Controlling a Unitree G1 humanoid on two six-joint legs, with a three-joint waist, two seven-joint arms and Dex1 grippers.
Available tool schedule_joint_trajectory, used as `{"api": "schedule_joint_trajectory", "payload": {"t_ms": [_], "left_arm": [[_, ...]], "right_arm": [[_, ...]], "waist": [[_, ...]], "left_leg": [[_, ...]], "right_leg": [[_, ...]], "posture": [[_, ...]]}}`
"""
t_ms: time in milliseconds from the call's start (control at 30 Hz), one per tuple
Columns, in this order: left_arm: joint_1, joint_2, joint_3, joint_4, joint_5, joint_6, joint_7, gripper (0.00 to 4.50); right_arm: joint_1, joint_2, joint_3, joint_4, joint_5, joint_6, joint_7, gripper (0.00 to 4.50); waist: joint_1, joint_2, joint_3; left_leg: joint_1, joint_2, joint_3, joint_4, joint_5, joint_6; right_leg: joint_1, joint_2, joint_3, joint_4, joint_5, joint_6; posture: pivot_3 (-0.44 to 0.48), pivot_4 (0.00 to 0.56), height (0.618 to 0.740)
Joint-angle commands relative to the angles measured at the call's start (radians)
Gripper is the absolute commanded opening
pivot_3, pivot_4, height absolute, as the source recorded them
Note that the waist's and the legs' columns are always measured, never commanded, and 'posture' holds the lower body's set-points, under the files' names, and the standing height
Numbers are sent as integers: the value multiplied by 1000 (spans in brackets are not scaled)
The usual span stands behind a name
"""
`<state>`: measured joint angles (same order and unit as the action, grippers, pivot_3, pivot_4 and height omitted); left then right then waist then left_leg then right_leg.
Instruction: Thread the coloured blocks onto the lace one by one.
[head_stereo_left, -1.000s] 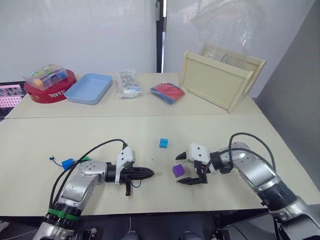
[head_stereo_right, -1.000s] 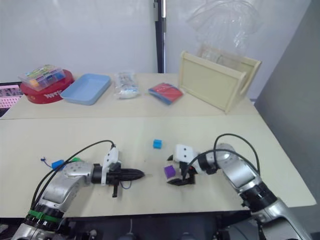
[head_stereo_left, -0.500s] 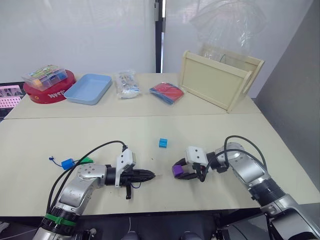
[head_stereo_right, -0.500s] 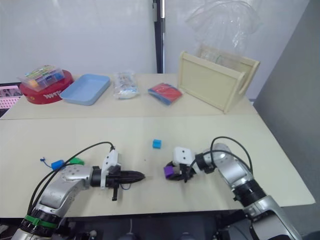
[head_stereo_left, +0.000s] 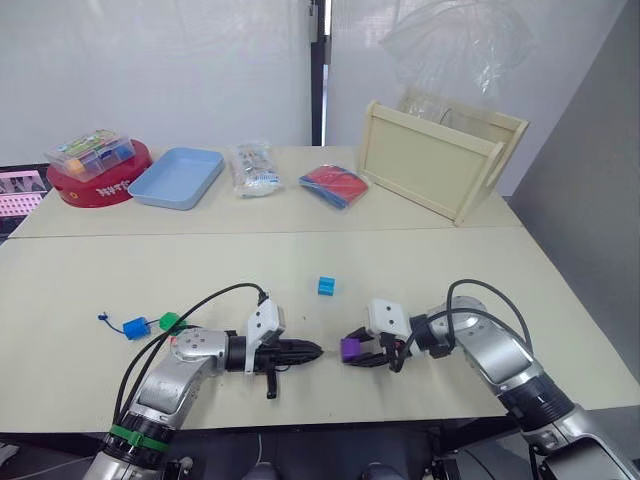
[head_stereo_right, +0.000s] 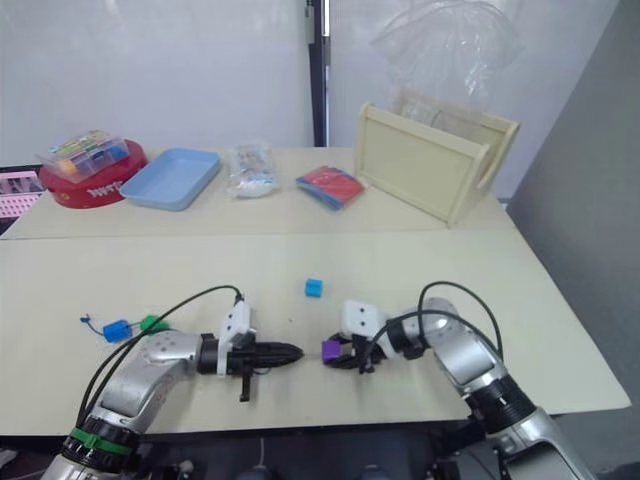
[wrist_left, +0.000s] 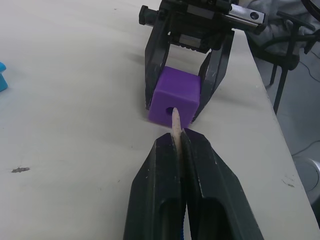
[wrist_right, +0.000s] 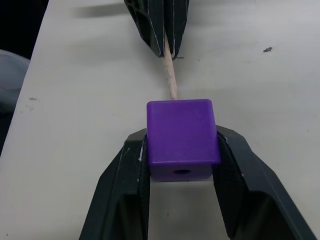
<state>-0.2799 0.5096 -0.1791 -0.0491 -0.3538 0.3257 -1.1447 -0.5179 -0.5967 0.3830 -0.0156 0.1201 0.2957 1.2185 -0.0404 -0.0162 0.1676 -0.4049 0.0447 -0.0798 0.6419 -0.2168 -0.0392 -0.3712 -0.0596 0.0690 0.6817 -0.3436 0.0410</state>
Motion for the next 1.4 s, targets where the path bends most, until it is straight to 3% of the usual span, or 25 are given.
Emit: {"api": "schedule_joint_trajectory", "payload": {"t_ms": [33, 533, 900, 1100, 1400], "left_arm": [[-21, -11, -3, -10, 3, -22, 8, 0], [-39, -28, -28, 9, 19, -28, 7, 0], [-45, -89, -77, 8, 38, -31, 18, 0], [-107, -144, -114, 89, 75, -67, 7, 0], [-104, -118, -106, 106, 88, -84, -26, 0]], "right_arm": [[-5, 3, -6, -34, 1, 14, -5, 1175], [-3, 13, -3, -53, 1, 43, -16, 1175], [-2, 20, 4, -66, -2, 59, -27, 1175], [4, 34, 18, -86, -8, 73, -33, 1175], [11, 39, 18, -92, -15, 81, -33, 1175]], "waist": [[1, 0, 0], [1, 0, 0], [1, 0, 0], [8, 0, 0], [10, 0, 0]], "left_leg": [[0, 0, 0, 0, 0, 0], [0, 0, 0, 0, 0, 0], [0, 0, 0, 0, 0, 0], [0, -1, 0, 1, 0, 0], [1, -1, 0, 1, 0, 0]], "right_leg": [[0, 0, 0, 0, 0, 0], [0, 0, 0, 0, 0, 0], [0, 0, 0, 0, 0, 0], [1, 0, 0, 0, 0, 0], [1, 0, 0, 0, 0, 0]], "posture": [[0, 150, 740], [0, 150, 740], [0, 150, 740], [0, 150, 740], [0, 150, 740]]}}
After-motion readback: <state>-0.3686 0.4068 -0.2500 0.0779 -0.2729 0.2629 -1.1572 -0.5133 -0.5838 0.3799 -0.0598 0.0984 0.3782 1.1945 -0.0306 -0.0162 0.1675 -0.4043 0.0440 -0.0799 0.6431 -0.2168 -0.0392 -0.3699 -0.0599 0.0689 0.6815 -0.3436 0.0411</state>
